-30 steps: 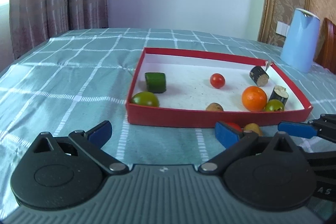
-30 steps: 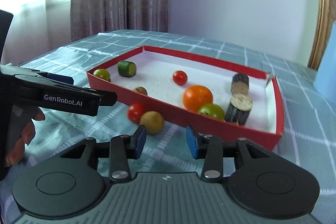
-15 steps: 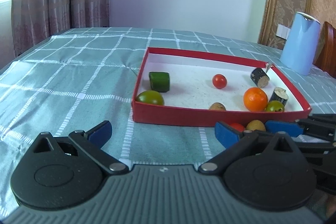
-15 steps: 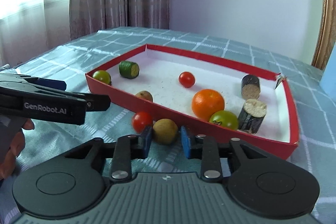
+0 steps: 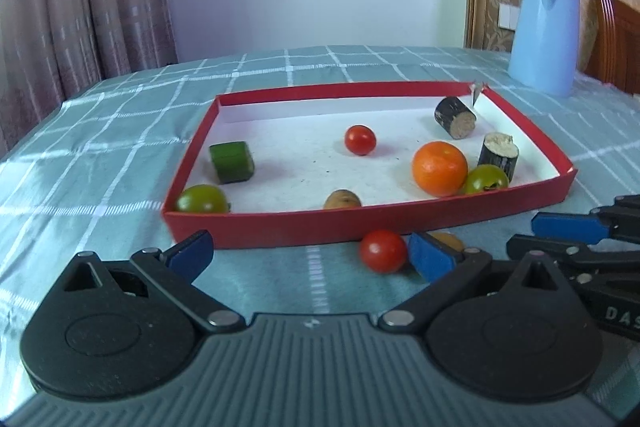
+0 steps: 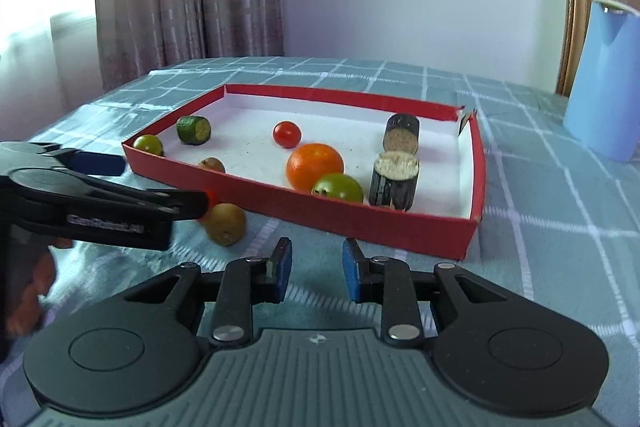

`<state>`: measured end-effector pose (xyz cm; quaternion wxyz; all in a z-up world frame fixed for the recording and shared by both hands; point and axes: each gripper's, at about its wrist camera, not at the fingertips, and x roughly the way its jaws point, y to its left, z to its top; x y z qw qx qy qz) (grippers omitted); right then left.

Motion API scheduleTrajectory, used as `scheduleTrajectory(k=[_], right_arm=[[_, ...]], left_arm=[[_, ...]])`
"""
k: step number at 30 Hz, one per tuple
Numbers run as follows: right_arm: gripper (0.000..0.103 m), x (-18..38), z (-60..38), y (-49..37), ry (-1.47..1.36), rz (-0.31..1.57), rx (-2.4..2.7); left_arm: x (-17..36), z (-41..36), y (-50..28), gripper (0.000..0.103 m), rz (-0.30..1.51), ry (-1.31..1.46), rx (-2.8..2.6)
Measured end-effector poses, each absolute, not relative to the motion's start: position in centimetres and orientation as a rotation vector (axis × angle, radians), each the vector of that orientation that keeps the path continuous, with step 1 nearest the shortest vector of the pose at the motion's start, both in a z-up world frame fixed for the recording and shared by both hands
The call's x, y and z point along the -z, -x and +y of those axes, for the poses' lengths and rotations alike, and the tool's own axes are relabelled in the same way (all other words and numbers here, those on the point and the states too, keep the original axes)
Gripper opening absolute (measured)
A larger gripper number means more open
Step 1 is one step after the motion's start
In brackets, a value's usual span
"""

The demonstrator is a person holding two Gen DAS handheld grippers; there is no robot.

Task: Organize fruits
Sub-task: 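Close left tool on the red cherry tomato while right tool holds the yellow fruit, then carry the red tomato and yellow fruit into the red box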

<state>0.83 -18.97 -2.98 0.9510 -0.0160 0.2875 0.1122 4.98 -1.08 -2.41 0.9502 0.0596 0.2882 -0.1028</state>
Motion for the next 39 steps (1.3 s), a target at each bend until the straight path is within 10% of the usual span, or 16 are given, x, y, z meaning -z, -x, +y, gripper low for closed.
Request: scheduleTrajectory(k=[12,19,39], right_arm=[[0.027,3.0,-19.4,-0.7,0.004,0.579,-0.232],[0.027,3.2,-19.4,-0.9,-0.017,0.591,-0.229],[0.027,2.3,-13.2,-1.2,0.125,0.558,-0.354]], left_arm=[[3.3,-2.2,-5.8,0.073,0.635,-0.155,0.284],[3.1,-2.4,-5.3,0.026,0.621,-0.139,0.361],[2.7,1.9,-4.4,0.024,0.609,-0.033,0.090]])
